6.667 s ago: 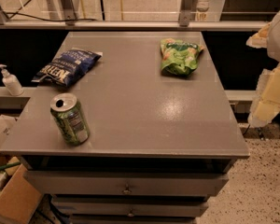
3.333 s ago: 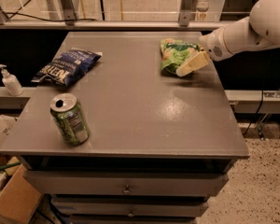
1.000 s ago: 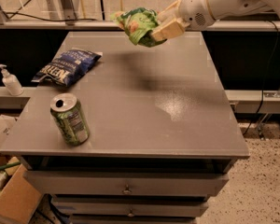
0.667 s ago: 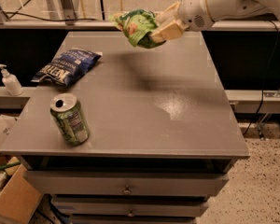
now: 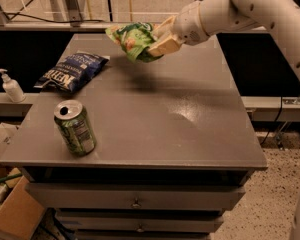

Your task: Move green rice chip bag near blue chip bag

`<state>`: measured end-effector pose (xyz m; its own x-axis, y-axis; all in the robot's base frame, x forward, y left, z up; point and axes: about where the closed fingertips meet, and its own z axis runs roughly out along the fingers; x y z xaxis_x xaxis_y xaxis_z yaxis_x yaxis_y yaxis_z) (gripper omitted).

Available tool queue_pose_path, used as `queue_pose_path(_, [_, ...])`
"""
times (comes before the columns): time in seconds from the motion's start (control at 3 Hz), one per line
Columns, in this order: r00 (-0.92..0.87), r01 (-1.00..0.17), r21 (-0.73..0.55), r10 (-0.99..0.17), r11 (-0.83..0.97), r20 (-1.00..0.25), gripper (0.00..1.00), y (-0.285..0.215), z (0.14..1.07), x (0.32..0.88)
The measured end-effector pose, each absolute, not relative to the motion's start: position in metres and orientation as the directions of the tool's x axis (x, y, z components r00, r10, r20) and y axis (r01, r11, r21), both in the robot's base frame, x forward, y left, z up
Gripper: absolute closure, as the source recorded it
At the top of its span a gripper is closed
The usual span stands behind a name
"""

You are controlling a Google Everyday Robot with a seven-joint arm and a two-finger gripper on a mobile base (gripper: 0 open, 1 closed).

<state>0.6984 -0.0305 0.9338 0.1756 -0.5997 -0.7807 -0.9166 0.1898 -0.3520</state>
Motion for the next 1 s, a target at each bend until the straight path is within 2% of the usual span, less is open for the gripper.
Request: queue_pose_path(1.0, [0.201, -0.91, -0.384, -0.644, 0.156, -0.738, 1.0, -0.015, 0.907, 0.719])
